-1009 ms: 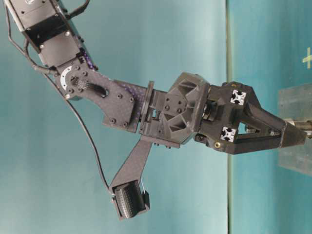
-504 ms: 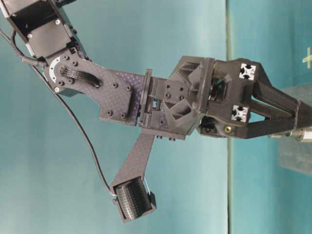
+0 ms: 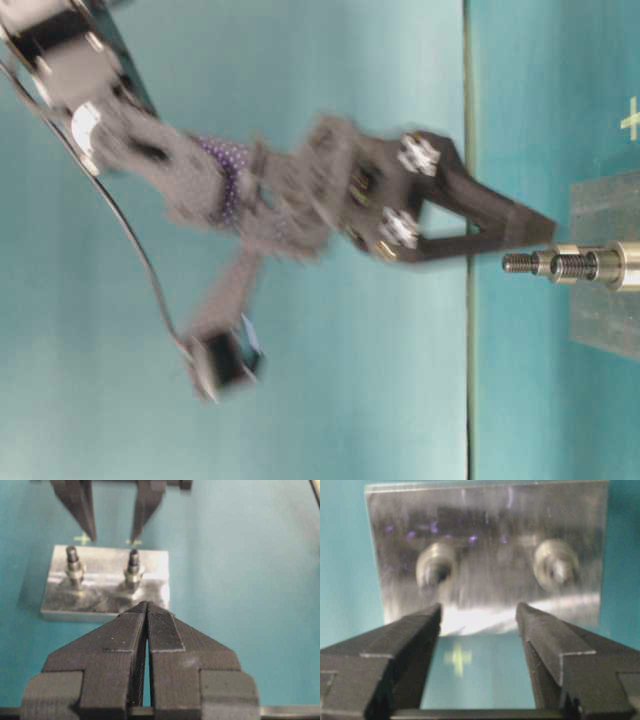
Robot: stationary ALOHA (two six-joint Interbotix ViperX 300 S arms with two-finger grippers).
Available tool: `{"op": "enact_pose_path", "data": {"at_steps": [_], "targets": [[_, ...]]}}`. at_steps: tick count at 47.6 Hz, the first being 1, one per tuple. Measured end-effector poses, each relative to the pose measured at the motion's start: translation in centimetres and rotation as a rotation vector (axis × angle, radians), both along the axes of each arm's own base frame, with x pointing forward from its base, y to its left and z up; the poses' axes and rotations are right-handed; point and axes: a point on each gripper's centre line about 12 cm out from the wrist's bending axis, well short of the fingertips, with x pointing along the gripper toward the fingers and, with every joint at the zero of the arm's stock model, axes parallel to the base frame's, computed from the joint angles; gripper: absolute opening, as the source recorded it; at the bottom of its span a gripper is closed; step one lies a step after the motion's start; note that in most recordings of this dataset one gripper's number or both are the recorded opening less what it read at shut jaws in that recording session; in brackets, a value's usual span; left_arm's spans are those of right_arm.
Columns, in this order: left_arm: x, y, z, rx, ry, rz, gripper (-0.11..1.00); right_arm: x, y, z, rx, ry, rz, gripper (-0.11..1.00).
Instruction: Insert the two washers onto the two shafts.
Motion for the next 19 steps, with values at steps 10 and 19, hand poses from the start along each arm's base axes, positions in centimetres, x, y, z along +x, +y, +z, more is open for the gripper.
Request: {"op": "enact_pose_path", "data": {"at_steps": [10, 19], "targets": [[-0.3, -0.1, -0.9, -0.081, 0.025, 0.029, 0.0, -3.0, 0.2, 0.9, -0.004, -0.053, -0.002, 0.66], [-0.5, -0.3, -1.1, -0.094, 0.029, 0.025, 0.0, -5.3, 0.2, 2.6, -0.012, -0.22, -0.022, 0.65]]}}
